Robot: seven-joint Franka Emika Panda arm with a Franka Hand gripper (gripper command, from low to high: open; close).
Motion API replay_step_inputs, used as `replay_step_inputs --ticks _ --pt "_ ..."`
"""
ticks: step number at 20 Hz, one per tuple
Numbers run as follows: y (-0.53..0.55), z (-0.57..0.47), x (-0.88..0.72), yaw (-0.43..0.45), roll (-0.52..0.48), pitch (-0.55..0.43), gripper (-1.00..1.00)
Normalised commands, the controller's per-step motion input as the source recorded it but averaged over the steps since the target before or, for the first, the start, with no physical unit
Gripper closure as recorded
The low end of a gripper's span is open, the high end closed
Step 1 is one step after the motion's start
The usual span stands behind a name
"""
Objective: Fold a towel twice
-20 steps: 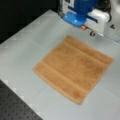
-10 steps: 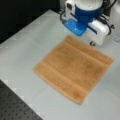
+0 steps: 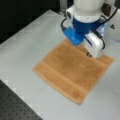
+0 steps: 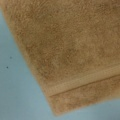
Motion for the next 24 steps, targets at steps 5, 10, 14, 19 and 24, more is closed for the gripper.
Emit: replay_step_inputs --ticks 5,10,14,19,24 --pt "0.25 0.03 0.56 -0.049 -0.181 0.23 -1.0" --pt "0.22 0.04 0.53 0.027 -0.215 0.236 -1.0" --pt "0.2 0.05 0.46 -0.04 -0.227 0.19 -1.0" --pt "0.26 -0.07 0.48 -0.051 -0.164 0.148 -1.0" --pt "0.37 -0.16 0.57 -0.051 -0.144 0.117 -1.0"
